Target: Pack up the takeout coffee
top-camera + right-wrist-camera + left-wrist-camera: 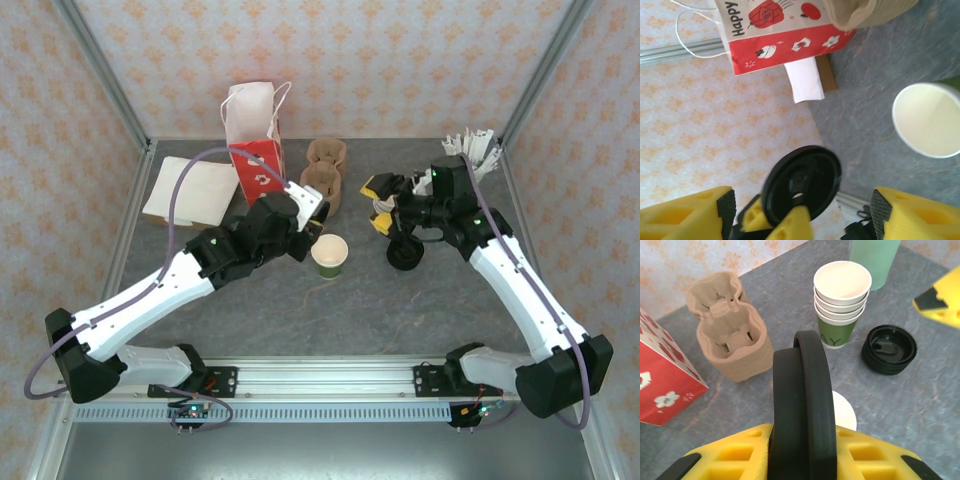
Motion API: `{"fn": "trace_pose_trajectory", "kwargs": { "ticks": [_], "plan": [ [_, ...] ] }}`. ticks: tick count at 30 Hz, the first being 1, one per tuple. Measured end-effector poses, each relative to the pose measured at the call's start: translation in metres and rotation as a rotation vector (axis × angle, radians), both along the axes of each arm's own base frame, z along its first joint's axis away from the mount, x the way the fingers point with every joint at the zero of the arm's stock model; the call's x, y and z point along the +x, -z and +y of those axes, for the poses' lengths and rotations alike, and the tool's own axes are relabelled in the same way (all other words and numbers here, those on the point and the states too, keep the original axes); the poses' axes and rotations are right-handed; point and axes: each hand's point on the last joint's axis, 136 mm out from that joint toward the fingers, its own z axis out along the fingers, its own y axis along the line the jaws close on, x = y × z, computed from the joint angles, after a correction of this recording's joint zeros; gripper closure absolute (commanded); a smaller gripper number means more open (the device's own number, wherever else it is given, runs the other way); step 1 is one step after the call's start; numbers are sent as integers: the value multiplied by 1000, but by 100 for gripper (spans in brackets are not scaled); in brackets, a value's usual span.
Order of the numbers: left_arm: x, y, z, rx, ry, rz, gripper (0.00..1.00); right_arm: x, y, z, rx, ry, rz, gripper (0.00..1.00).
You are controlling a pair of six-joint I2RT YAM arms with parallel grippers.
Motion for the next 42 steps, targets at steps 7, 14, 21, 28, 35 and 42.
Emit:
{"fn": "trace_pose_trajectory", "kwargs": {
  "ticks": [7, 14, 21, 28, 35, 42],
  "plan": [
    [-2, 2, -5, 119, 60, -99, 72, -11, -5, 21, 107, -33, 180, 32],
    [-2, -5, -11, 150, 91, -156, 72, -24, 1, 43, 130, -89, 321, 37],
    [-8, -3, -20, 179, 131, -174, 72, -15, 1, 51, 134, -95, 366, 47],
    [-9, 6, -27, 214, 147, -170, 72, -15, 6, 56, 130, -106, 390, 55],
    [-11, 1, -37, 218, 168, -183, 72, -19, 11, 54, 111, -112, 405, 56],
    [-12, -5, -43, 227, 174, -204, 72, -25, 20, 53, 83, -138, 421, 64]
  ]
}}
